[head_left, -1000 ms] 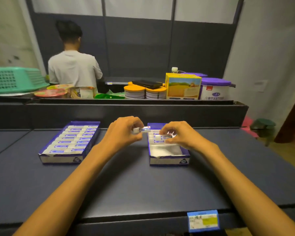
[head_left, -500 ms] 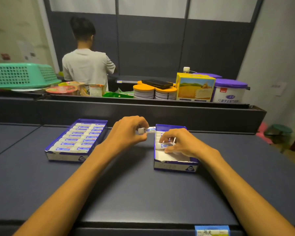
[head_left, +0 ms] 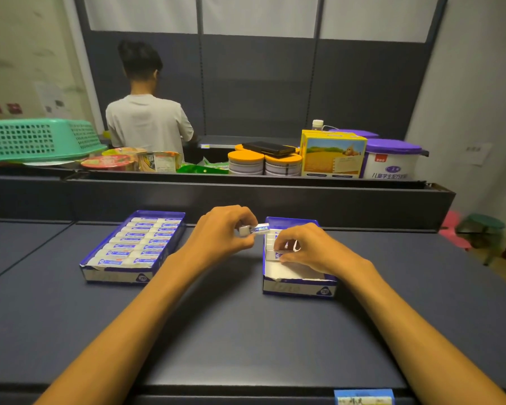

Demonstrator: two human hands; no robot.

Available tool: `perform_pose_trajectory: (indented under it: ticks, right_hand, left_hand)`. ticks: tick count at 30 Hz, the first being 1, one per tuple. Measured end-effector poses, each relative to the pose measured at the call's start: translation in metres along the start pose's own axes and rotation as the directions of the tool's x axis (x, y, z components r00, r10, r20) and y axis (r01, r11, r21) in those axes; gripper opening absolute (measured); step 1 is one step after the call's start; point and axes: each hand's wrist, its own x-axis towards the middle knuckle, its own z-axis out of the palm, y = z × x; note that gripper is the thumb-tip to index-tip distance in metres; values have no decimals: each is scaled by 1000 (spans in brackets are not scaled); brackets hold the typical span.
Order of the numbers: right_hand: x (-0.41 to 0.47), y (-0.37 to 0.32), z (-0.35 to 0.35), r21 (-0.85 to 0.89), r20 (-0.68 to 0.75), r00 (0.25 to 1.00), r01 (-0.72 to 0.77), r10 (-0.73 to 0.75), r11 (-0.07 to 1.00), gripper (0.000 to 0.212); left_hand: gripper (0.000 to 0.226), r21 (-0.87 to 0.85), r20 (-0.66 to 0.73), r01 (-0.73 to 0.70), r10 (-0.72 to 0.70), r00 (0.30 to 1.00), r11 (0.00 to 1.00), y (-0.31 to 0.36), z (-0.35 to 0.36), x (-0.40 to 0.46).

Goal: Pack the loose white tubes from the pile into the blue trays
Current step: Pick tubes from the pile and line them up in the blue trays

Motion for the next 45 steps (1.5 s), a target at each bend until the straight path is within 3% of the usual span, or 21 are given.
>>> perform_pose_trajectory:
  ticks: [10,13,18,25,29,45]
  right_hand:
    - [0,-2,1,-84,-42,998,35,-38,996,25]
    - [-1,4,-4,40,-144,990,-4,10,999,26]
    - [-6,20,-14,54,-314,945,-81,94,995,24]
    - [-12,33,-11,24,-224,956,-191,191,981,40]
    - [-13,34,-9,27,-188,959,-212,213,977,44]
    - [-13,31,-10,1,-163,957,-245,242,970,49]
  left_hand:
    - [22,-58,19,-12,13,1000,998,0,1,0]
    - [23,-62,34,-18,20,999,998,6,2,2]
    - [26,-10,112,-10,11,994,1000,27,6,8]
    - [24,209,302,-28,-37,953,978,48,24,14]
    - [30,274,325,22,-114,939,961,45,33,16]
    - [31,265,360,34,-131,924,964,43,34,22]
